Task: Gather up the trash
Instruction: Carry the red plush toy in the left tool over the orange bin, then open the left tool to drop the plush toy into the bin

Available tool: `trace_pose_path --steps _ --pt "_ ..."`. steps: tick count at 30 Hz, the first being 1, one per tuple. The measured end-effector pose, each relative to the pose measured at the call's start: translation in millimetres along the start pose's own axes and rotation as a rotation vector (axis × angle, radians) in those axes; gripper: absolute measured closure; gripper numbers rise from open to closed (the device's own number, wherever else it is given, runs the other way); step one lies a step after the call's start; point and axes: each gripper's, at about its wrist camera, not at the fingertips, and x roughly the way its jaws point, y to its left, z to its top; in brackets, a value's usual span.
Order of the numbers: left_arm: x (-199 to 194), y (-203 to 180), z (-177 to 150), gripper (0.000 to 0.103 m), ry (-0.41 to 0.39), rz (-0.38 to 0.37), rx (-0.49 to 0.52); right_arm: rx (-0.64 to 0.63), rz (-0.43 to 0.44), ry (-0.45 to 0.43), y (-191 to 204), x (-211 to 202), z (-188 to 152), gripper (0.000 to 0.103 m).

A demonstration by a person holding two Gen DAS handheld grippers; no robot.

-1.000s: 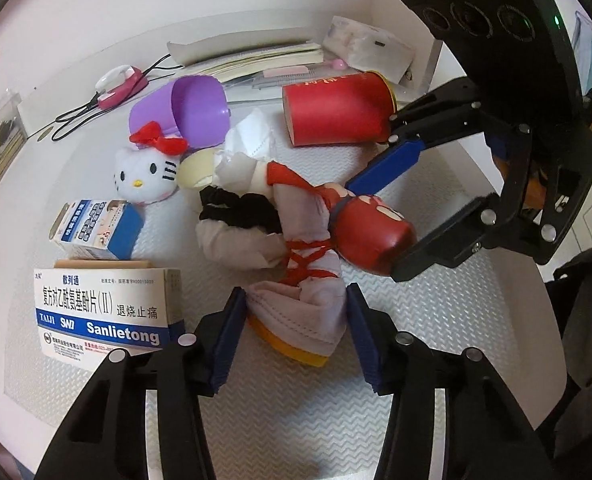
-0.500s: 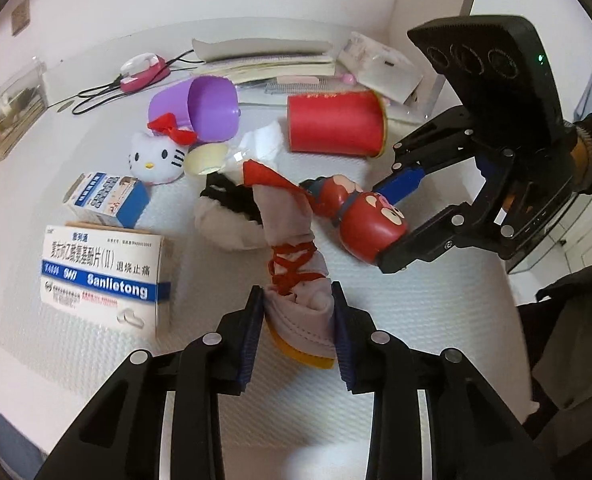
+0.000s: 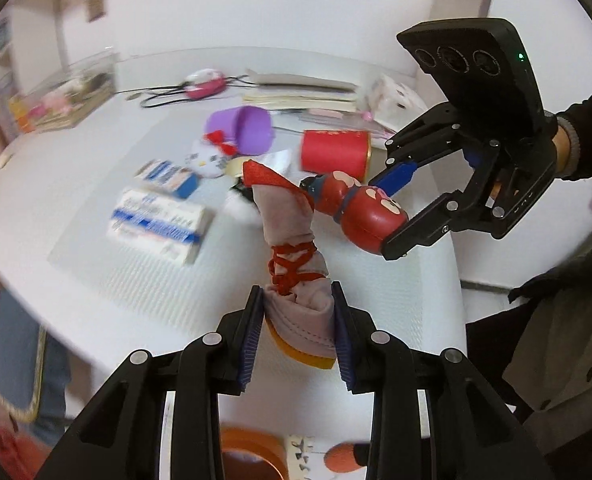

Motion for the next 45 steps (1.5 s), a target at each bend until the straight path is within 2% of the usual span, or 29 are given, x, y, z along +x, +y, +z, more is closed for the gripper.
trace_pose_path --steps 5,14,21,26,30,36,42,45 --pt "-40.3 2.3 -39.7 0.068 -0.004 0.105 -0.127 -0.134 0.096 0.043 37.2 25.4 26.4 0.059" --pt "-100.0 9.6 -125.4 0.068 -0.001 0.274 -0.369 -0.35 0.274 0.139 125.4 99.8 68.8 0.059" --pt "-116.4 23.1 -192.9 0.068 -0.005 0.32 -0.53 -0.44 0.366 0.224 186.7 180.3 86.9 0.059" --pt "-100.8 50.5 -244.4 0.068 -0.004 0.309 -0.622 -0.433 0.366 0.311 213.6 251.2 79.4 0.059" --pt "-77.1 71.5 -279.5 0.068 0.004 0.288 -0.675 -0.407 0.315 0.404 222.4 320.7 60.8 0.059" --pt "-31.8 96.8 -319.9 0.068 0.022 0.235 -0.731 -0.41 0.268 0.491 224.7 385.6 32.4 0.059" --pt "-6.2 113.9 -339.8 0.067 0.025 0.214 -0.748 -0.403 0.235 0.521 211.6 420.0 21.8 0.058" --pt "-2.9 113.3 -350.4 0.062 0.02 0.233 -0.753 -0.387 0.218 0.523 206.8 431.1 19.4 0.055"
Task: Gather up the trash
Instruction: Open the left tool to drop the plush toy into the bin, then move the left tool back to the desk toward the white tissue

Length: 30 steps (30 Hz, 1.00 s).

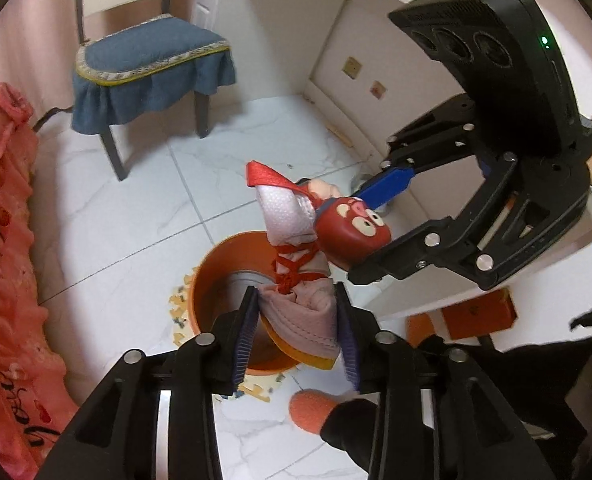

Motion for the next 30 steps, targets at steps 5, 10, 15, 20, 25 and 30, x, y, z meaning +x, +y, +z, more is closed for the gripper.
trace_pose_path --steps 5,10,15,20,25,30 --pt "1.7 0.4 -5.1 0.047 -0.006 0.014 -0.004 0.025 -0.027 0.021 -8.9 10.6 -0.4 0.049" --pt "-1.5 -0.4 -5.5 0.047 -0.005 0.011 -0.009 0.031 -0.033 0.013 -10.8 4.7 -1.0 0.049" --pt "-7.8 -1.9 -3.4 0.047 0.0 0.015 -0.003 0.031 -0.027 0.004 -6.5 -6.4 0.1 0.049" --pt "-20.5 -5.0 3.6 0.047 -0.006 0.023 -0.005 0.031 -0.024 -0.02 -0.1 -33.1 -1.7 0.049" --pt "-45.5 -19.7 14.2 0.047 -0.02 0.041 0.025 0.04 -0.006 -0.056 8.8 -70.0 -6.3 0.049" --pt "-69.9 -41.4 28.5 0.047 -0.036 0.051 0.057 0.056 0.023 -0.129 18.4 -124.9 -18.5 0.049"
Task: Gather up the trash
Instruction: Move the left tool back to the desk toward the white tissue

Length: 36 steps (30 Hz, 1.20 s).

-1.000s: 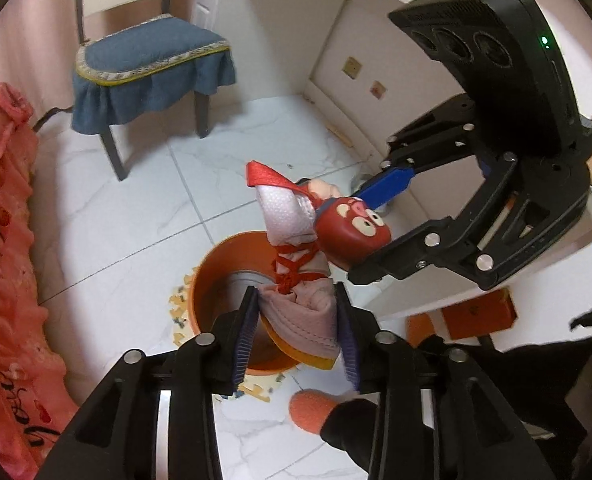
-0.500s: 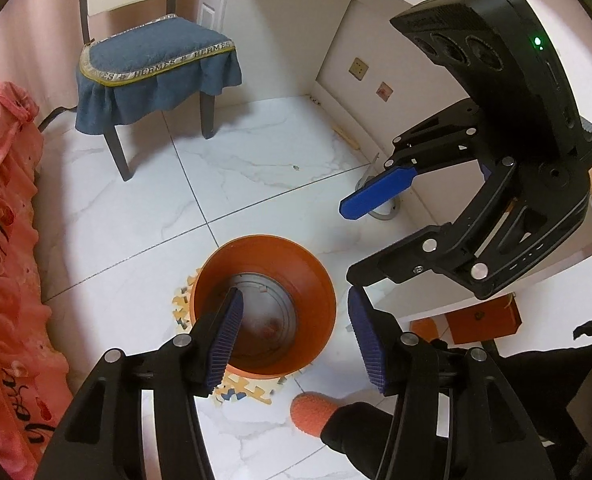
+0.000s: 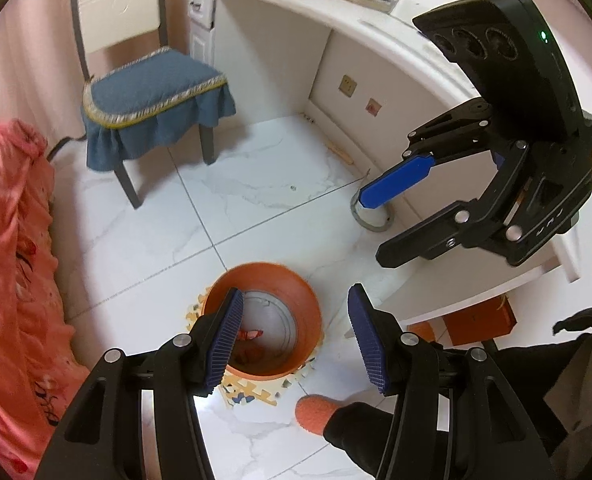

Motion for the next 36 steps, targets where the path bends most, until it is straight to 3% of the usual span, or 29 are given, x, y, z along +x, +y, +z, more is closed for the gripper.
trace_pose_path --steps 3,7,10,24,36 --pt "-18.6 -20.6 15.3 0.033 -0.019 0.017 0.043 0.012 0.013 -0.047 5.8 -37.2 -5.6 0.049" --pt "-35.3 -45.9 37.0 0.033 -0.038 0.006 0.097 0.011 0.007 -0.099 12.2 -83.8 -18.2 0.049" --pt "-46.0 -66.0 55.9 0.023 -0.056 0.013 0.148 0.011 -0.007 -0.141 17.1 -119.5 -31.5 0.049" --pt "-62.4 -152.0 127.1 0.022 -0.128 -0.043 0.342 0.145 -0.107 -0.308 -20.1 -251.7 -104.5 0.049" --pt "-49.6 -233.3 167.6 0.022 -0.13 -0.121 0.485 0.251 -0.198 -0.384 -56.4 -315.1 -172.1 0.047"
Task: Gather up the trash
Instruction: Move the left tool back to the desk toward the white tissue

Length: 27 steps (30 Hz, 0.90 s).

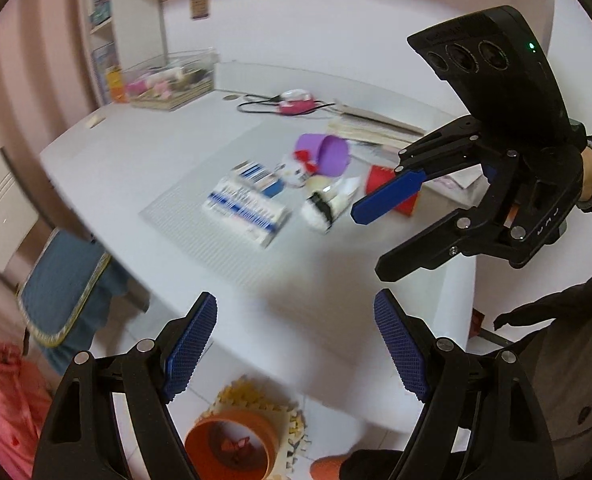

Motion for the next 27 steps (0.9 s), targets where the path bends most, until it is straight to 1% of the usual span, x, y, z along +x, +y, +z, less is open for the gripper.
trace_pose_path --steps 4,9,12,14,17,22,24,26,27 --pt "13.7 -13.8 17.6 0.022 0.0 -0.038 0.025 0.035 -0.035 -0.017 -21.1 -21.6 -11.1 0.047" --pt "32.0 -28.5 35.5 0.022 0.003 -0.067 0.066 0.093 -0.079 -0.032 -52.8 -40.6 -26.4 0.047" --pt "46.0 -31.8 46.4 0.022 0.006 -0.085 0.082 0.111 -0.1 -0.032 -63.9 -45.3 -33.7 0.047" --pt "54.2 -32.0 51.5 0.022 0.01 -0.094 0.085 0.123 -0.111 -0.028 -74.6 -41.4 -34.9 0.047" --pt "67.4 -25.9 56.7 0.022 0.019 -0.083 0.084 0.132 -0.124 -0.021 -87.3 -37.6 -36.1 0.047" --pt "93.9 1.8 62.4 0.022 0.045 -0.07 -0.007 0.104 -0.161 0.013 -104.9 -12.1 -27.8 0.047" --pt "105.1 12.2 64.6 0.022 0.051 -0.049 -0.044 0.074 -0.18 0.023 -110.0 -0.2 -25.3 0.047" --pt "120.7 22.8 66.2 0.022 0.066 -0.006 -0.082 0.038 -0.209 0.036 -114.5 12.3 -23.5 0.047" --pt "124.7 26.1 65.5 0.022 0.072 0.001 -0.096 0.027 -0.22 0.042 -116.6 17.5 -22.8 0.047"
